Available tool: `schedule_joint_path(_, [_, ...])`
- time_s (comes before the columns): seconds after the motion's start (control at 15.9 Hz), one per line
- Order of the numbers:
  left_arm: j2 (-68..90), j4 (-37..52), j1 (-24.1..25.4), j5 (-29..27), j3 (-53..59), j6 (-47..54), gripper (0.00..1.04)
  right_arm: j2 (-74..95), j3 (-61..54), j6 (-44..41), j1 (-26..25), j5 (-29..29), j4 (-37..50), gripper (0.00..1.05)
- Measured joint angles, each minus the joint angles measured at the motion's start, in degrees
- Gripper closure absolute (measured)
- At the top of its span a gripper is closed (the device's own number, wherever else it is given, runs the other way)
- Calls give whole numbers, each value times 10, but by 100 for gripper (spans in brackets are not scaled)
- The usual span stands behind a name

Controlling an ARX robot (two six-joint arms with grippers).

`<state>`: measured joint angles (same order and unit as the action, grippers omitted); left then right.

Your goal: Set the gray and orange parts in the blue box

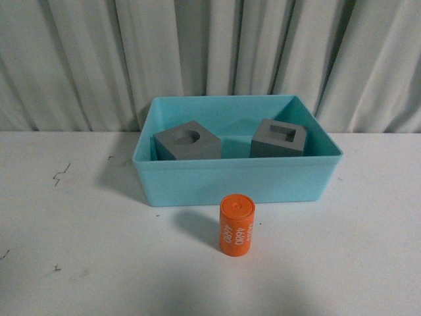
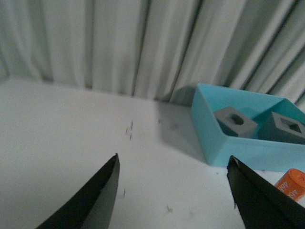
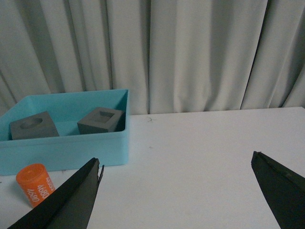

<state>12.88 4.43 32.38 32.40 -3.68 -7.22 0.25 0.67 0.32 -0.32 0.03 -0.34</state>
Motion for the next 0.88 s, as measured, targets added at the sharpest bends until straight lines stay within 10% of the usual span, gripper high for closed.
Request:
schedule_joint_path(0.38, [-86,-30,-171,-167,11,62,99,0,0,0,0,0,1,6])
schedule_joint_path(0.63, [-125,-47,-331,-311,31,64,103,0,0,0,0,0,1,6])
schedule_joint_path(0.88, [-125,-46,-323,-324,31,64,103,0,0,0,0,0,1,6])
